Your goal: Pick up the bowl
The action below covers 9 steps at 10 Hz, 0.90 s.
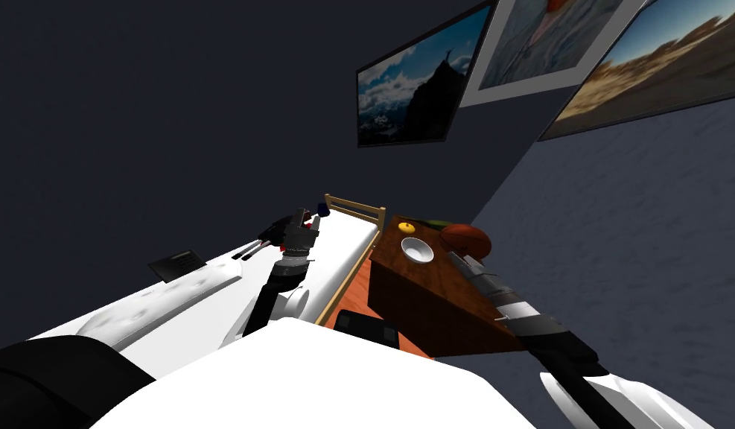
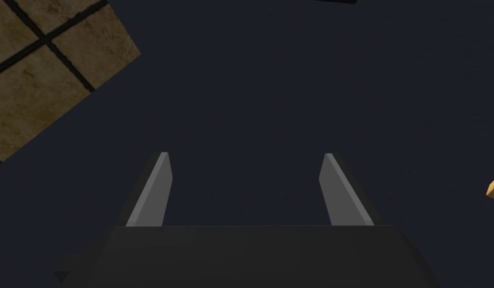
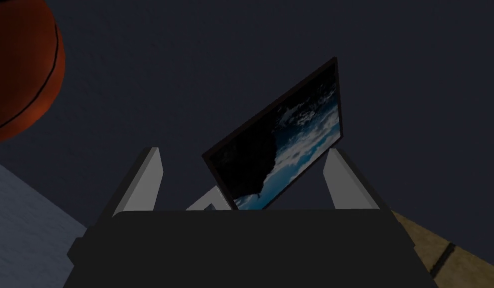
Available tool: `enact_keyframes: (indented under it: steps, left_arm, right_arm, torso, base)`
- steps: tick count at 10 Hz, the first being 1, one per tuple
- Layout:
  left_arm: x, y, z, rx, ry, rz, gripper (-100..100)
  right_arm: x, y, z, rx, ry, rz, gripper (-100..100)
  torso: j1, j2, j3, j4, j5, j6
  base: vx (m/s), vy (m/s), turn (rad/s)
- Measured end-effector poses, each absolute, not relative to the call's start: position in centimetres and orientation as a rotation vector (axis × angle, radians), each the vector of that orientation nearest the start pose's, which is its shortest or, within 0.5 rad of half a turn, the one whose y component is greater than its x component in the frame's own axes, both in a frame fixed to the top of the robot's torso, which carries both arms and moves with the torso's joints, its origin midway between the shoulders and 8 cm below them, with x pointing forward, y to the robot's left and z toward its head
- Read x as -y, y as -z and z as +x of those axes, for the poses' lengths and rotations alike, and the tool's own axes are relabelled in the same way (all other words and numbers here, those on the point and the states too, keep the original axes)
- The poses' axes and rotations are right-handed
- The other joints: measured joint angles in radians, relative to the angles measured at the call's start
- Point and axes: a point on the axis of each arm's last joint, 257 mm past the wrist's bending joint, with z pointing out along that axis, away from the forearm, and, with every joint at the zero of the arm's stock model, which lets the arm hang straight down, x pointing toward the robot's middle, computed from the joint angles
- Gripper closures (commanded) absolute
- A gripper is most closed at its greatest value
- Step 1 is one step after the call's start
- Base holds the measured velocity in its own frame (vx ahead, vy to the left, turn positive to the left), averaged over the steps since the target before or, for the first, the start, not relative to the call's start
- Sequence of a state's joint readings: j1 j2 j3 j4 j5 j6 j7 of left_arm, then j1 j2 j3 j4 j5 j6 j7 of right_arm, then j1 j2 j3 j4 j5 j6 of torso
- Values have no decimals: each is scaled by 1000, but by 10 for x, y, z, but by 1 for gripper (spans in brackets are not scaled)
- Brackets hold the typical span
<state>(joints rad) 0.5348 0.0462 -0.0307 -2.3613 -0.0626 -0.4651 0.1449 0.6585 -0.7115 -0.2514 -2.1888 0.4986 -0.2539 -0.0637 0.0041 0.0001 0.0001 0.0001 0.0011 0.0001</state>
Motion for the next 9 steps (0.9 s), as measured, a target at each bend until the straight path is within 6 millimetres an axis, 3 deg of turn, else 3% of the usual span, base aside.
enact_keyframes:
  steps: [9]
  left_arm:
    - [-258, -41, 334, -644, 1421, -637, 0]
  right_arm:
    - [416, 147, 372, -1780, -137, -230, -100]
  torso:
    - [1, 1, 0, 0, 0, 0]
  base:
    - [-6, 74, 82]
